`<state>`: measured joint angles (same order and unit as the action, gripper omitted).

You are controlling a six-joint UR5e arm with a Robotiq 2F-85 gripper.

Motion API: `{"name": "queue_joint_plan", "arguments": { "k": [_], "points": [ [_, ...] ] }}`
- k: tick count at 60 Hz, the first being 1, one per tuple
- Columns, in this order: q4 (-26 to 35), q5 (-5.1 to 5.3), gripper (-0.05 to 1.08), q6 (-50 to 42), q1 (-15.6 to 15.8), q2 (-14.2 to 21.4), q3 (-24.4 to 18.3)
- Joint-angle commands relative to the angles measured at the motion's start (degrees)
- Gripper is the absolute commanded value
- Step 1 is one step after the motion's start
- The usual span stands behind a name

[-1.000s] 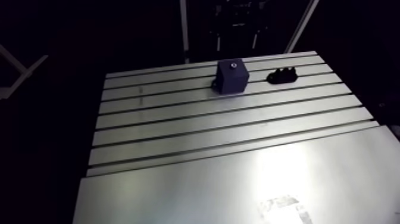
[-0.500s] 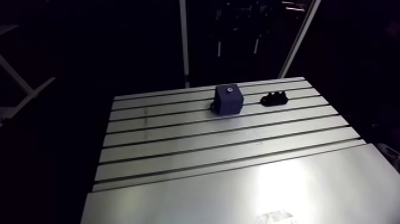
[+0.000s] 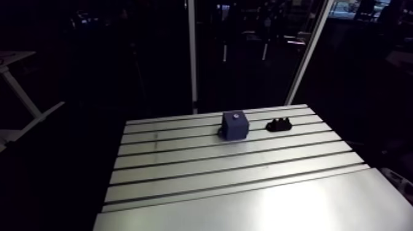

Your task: Pick up the M10 bolt and insert it into the hole until fully seated.

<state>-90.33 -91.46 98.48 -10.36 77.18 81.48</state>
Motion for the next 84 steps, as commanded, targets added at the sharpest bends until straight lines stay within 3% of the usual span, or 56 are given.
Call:
{"name": "queue_joint_plan", "arguments": {
  "k": [1, 30, 55, 84],
  "points": [
    [2.0, 2.22, 0.0, -0.2, 1.7, 6.3, -0.3],
    [1.3, 1.87, 0.0, -0.2, 1.7, 10.6, 1.9],
    [-1.3, 1.59, 0.0, -0.2, 1.7, 10.5, 5.5],
    [-1.7, 1.59, 0.0, -0.1, 1.7, 10.5, 4.2]
  ]
}}
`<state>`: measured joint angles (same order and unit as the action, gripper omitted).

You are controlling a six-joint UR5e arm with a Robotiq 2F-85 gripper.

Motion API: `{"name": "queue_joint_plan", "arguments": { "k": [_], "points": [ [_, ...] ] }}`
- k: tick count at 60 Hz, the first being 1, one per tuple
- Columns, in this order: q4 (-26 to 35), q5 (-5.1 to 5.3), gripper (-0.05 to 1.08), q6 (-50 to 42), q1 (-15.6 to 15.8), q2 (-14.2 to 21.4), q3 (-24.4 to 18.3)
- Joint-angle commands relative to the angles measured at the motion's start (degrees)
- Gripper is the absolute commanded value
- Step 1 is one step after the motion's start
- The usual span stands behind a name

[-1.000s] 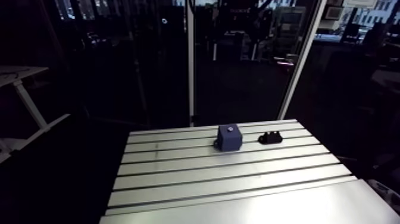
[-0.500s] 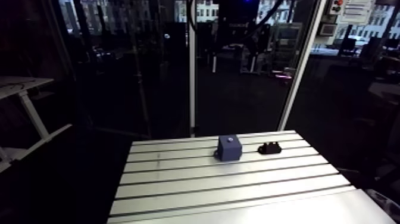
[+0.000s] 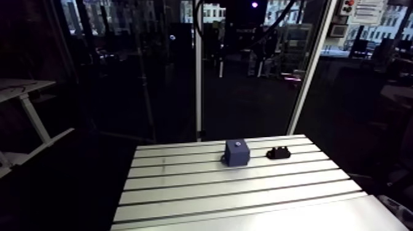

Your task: Pick up the M10 bolt and insert it into the hole until fully seated.

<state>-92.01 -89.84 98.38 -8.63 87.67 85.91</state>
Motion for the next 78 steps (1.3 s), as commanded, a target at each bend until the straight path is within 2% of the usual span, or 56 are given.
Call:
{"name": "queue_joint_plan", "arguments": {
  "k": [1, 78],
  "points": [
    [-0.1, -0.02, 0.0, 0.0, 0.0, -0.1, -0.3],
    [-0.2, 0.15, 0.0, 0.0, 0.7, -1.3, 0.3]
  ]
}}
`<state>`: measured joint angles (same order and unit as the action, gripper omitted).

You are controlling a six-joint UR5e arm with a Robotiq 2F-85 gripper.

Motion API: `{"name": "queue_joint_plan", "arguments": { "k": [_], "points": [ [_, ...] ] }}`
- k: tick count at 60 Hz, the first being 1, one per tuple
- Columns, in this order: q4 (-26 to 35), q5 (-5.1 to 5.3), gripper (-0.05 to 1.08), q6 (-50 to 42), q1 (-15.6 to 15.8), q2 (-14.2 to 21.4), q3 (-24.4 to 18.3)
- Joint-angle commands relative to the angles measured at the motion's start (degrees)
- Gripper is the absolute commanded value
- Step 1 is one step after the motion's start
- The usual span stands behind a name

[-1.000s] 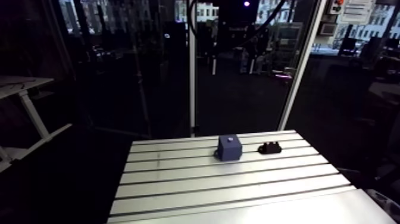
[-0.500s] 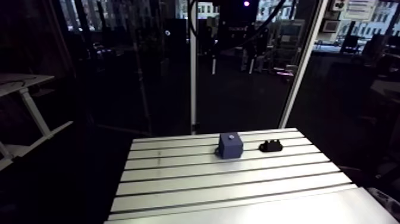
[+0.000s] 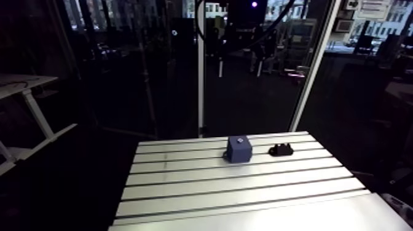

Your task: Pick up the M10 bolt and insert it into the hole until fully seated.

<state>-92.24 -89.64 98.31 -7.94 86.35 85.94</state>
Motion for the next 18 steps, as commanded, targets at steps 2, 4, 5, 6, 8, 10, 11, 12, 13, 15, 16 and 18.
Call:
{"name": "queue_joint_plan", "arguments": {
  "k": [2, 4, 5, 6, 8, 10, 11, 12, 13, 15, 16, 18],
  "points": [
    [0.0, -0.05, 0.0, 0.1, 0.0, 0.0, 0.2],
    [-0.1, -0.12, 0.0, 0.1, 0.0, 0.0, 0.2],
    [-0.1, -0.12, 0.0, 0.1, 0.0, 0.0, 0.2],
    [-0.1, -0.06, 0.0, 0.1, 0.0, 0.0, 0.2],
    [-0.1, -0.12, 0.0, 0.1, 0.0, 0.0, 0.3],
    [-0.1, -0.06, 0.0, 0.1, 0.0, 0.0, 0.3],
    [-0.1, -0.12, 0.0, 0.0, 0.1, 0.0, 0.3],
    [-0.1, -0.12, 0.0, 0.0, 0.1, 0.0, 0.3],
    [-0.1, -0.13, 0.0, 0.0, 0.2, 0.0, 0.3],
    [-0.1, -0.13, 0.0, 0.0, 0.2, 0.0, 0.3],
    [-0.1, -0.13, 0.0, 0.0, 0.2, 0.0, 0.3],
    [-0.1, -0.13, 0.0, 0.0, 0.2, 0.0, 0.3]
  ]
}}
